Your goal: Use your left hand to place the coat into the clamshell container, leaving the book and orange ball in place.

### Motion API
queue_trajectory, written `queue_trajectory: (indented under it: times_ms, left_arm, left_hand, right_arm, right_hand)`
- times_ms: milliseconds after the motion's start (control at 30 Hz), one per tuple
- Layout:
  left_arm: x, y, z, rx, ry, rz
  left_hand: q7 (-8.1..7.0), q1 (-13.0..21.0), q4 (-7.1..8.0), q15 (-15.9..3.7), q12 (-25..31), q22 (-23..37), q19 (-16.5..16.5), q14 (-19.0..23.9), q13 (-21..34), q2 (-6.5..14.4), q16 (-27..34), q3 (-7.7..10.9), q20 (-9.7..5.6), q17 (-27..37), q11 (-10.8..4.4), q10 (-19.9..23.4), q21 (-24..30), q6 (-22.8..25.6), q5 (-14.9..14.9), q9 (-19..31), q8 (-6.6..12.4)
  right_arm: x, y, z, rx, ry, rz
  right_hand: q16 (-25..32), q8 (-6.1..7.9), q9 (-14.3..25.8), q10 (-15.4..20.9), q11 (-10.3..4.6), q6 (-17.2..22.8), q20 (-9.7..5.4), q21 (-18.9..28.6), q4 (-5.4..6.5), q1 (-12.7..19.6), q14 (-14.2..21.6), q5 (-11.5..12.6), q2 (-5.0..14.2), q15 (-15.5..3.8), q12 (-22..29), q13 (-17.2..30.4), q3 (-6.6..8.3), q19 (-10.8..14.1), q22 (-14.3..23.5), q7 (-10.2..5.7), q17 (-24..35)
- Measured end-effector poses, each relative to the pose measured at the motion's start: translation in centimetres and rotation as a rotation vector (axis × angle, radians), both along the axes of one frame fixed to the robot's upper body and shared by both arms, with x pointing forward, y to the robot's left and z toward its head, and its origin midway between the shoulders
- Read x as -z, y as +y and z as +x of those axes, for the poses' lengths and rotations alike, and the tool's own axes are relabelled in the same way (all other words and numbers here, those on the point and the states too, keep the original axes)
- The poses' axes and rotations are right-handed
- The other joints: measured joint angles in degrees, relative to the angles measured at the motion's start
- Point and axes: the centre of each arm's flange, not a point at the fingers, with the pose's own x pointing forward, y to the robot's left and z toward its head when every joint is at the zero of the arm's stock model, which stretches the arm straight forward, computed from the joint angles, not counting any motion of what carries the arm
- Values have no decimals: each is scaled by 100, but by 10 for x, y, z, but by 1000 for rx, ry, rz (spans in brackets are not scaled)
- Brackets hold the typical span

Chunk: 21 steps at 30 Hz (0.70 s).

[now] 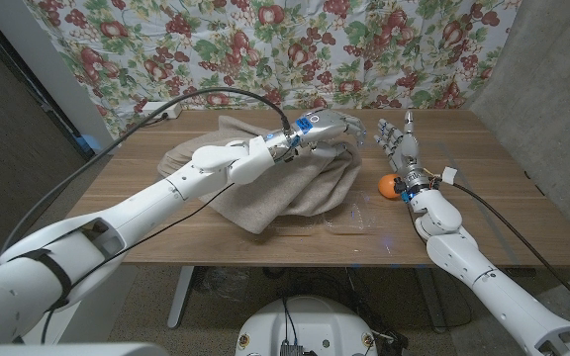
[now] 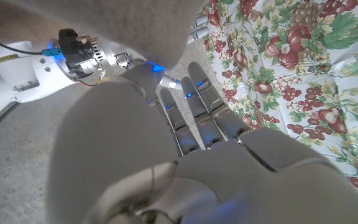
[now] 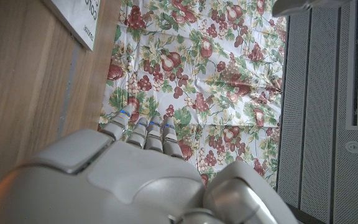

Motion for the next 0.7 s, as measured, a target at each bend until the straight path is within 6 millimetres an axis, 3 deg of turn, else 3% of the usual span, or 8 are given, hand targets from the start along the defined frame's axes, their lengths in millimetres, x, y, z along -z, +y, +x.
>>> queue_trajectory:
  times_ms: [700]
  left_arm:
    - [-17,22,-26,7,-79,-207]
  left_hand:
    - [-82,-98,-8,-1,-136,-26,-62,1,-33,38,-152,134,-6,-74,20,-25,0,-210,-41,-70,-159]
  right_arm:
    - [-11,3,5,-22,2,-54]
  right_hand:
    - [0,0,7,32,10,0,0,0,23,0,0,0,0,0,0,0,23,0,0,0,0]
